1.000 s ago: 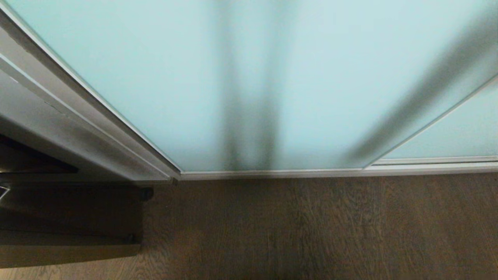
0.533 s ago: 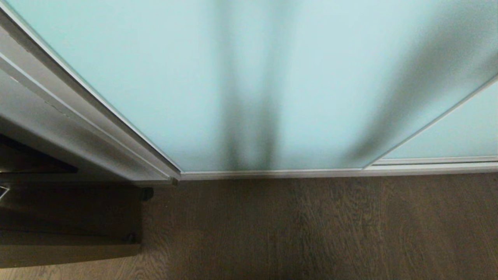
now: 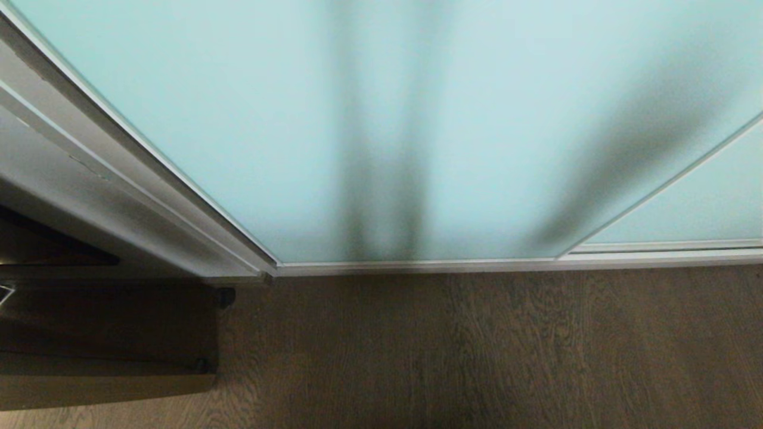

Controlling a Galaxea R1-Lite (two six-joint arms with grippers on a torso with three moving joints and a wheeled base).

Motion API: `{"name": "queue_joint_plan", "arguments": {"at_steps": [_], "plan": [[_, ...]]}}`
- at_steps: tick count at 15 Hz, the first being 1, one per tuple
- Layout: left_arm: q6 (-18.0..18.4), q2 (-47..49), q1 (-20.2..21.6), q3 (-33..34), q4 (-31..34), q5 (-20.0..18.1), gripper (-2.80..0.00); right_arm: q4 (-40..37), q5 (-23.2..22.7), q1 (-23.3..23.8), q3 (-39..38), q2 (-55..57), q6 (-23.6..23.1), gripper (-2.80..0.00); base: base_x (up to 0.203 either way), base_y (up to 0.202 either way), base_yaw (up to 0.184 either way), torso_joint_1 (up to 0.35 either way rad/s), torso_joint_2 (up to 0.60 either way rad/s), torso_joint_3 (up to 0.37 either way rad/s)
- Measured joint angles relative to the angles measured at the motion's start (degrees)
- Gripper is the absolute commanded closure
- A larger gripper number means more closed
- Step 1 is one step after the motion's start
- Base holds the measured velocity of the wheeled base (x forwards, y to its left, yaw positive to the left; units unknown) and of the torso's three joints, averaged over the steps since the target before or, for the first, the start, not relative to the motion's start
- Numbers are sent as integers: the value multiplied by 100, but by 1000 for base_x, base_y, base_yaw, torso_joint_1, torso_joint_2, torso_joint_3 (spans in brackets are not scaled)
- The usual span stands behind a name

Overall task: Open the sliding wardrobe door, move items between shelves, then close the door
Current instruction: Close the door, then open the door

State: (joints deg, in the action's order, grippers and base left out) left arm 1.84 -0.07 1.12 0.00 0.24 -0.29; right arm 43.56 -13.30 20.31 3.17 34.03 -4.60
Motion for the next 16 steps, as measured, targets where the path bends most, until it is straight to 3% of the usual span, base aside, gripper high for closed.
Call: {"name": "queue_joint_plan", "arguments": {"at_steps": [2,5,9,12,16], "plan": [[0,2,0,0,0,0,0,-510,203,-571,-198,-617,11,0,0,0,0,0,0,0],[-2,1,0,0,2,-1,0,-1882,590,-1127,-295,-1440,195,0,0,0,0,0,0,0],[1,-1,0,0,0,-1,0,-3307,812,-1208,-312,-1779,791,0,0,0,0,0,0,0],[0,-1,0,0,5,-1,0,-3636,1057,-1552,-317,-1863,1139,0,0,0,0,0,0,0],[-2,-1,0,0,5,-1,0,-3850,1118,-2011,-317,-2296,1044,0,0,0,0,0,0,0]]}}
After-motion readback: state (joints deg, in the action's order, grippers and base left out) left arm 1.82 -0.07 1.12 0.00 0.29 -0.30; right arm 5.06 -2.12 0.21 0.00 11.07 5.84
